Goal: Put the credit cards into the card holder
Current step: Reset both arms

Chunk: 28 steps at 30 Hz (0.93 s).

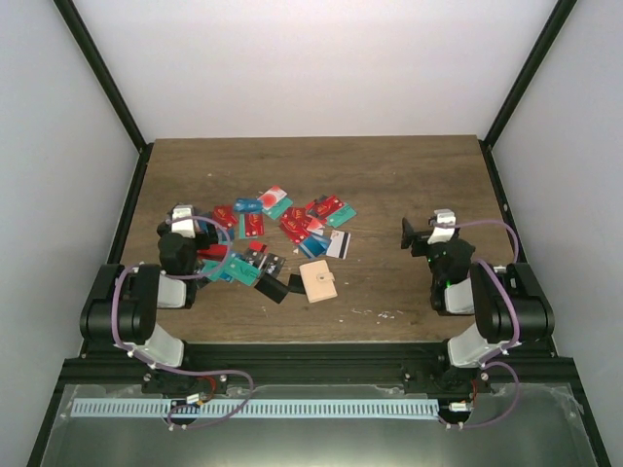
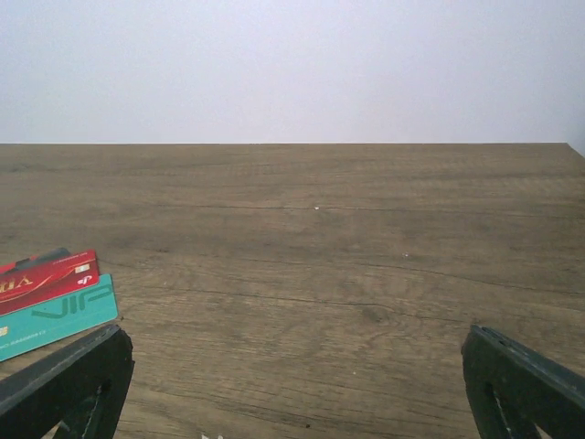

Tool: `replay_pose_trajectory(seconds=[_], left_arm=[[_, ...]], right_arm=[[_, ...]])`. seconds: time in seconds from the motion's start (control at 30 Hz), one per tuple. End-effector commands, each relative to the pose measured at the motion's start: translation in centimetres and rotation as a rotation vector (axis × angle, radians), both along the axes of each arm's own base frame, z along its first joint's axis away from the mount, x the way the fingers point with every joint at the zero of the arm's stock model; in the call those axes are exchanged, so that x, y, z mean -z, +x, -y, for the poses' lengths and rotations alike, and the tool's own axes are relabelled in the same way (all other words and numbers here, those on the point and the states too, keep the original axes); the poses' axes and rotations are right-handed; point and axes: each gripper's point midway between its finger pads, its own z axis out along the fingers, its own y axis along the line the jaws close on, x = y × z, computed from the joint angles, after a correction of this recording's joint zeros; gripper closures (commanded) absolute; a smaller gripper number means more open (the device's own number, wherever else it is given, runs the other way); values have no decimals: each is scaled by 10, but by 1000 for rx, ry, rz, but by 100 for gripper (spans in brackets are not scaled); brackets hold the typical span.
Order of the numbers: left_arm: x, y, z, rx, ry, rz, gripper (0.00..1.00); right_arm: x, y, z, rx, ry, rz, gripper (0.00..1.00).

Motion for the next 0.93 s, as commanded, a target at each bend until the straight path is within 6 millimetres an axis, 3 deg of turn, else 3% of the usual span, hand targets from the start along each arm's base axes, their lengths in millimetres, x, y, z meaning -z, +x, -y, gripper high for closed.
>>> replay_pose_trajectory(seconds=[0.0,0.9], left_arm=[[-12,2,2,17,6,49,0],[-11,2,2,16,6,45,0]], right_arm=[[-21,6,-2,-23,-4,77,0],[-20,7,-2,-24,-3,66,0]])
